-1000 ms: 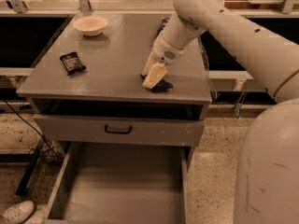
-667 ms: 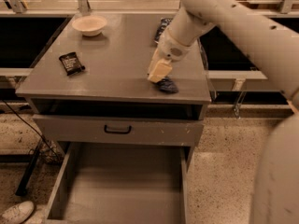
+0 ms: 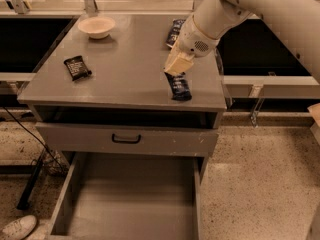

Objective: Place rxbar blueberry into middle drawer

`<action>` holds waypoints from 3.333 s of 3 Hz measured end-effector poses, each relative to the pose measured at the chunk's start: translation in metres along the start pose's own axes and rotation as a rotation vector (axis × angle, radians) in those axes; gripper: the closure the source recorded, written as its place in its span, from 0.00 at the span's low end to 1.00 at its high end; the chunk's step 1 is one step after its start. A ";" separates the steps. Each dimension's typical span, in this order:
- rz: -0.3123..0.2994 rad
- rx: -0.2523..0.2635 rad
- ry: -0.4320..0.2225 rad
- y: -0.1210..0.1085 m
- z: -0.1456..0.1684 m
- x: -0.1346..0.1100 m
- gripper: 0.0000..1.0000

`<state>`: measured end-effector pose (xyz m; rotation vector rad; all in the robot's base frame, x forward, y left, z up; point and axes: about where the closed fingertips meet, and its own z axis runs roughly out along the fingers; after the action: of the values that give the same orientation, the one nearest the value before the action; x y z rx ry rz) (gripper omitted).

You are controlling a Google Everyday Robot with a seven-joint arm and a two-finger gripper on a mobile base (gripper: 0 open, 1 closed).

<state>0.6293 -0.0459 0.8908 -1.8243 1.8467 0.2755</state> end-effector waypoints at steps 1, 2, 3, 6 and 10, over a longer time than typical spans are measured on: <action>-0.008 0.013 -0.008 0.002 -0.009 -0.003 1.00; -0.009 0.013 -0.008 0.002 -0.009 -0.003 1.00; -0.017 0.032 -0.009 0.003 -0.016 -0.004 1.00; -0.011 0.145 -0.016 0.068 -0.098 0.017 1.00; 0.084 0.127 -0.088 0.129 -0.084 0.080 1.00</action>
Offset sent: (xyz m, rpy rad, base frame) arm 0.0130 0.0172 0.0342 0.0332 -0.0589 0.0431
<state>0.4893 -0.1479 0.8937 -1.6269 1.8387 0.2583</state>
